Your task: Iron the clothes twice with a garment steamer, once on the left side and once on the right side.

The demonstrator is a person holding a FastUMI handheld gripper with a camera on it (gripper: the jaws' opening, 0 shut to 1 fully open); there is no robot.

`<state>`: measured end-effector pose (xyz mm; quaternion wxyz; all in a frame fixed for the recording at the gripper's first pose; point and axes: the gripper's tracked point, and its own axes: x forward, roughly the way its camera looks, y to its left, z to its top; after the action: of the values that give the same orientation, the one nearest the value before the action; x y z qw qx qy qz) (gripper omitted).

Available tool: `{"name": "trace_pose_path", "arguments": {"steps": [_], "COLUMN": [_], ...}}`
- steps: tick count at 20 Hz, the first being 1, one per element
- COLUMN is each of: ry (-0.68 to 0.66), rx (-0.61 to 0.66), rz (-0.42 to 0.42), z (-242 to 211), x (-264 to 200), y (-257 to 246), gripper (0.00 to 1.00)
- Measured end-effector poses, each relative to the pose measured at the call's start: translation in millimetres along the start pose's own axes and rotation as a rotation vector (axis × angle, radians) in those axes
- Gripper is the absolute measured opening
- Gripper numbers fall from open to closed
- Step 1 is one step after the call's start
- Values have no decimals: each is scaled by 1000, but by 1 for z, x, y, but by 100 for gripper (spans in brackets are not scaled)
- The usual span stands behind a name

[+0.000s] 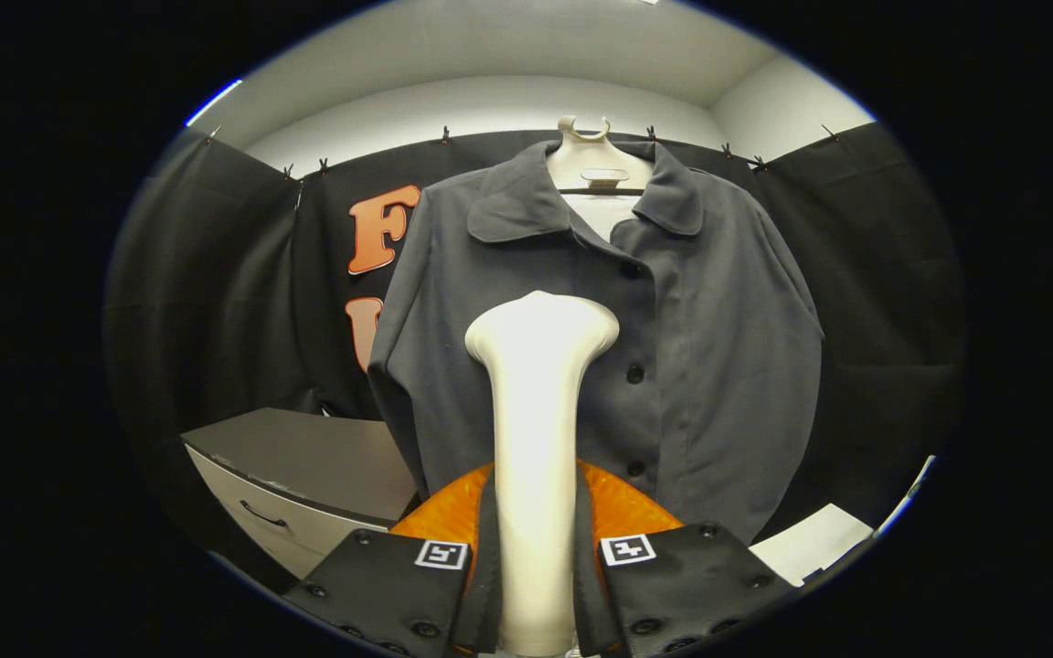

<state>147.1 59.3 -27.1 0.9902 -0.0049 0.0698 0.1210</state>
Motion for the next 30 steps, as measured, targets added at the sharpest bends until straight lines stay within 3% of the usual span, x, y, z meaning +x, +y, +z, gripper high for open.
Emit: {"name": "trace_pose_path", "arguments": {"steps": [7,30], "ry": [32,247], "rx": [21,57], "rz": [27,-26], "z": [-40,-199], "x": [-10,-47], "y": [9,0], "gripper": [39,39]}}
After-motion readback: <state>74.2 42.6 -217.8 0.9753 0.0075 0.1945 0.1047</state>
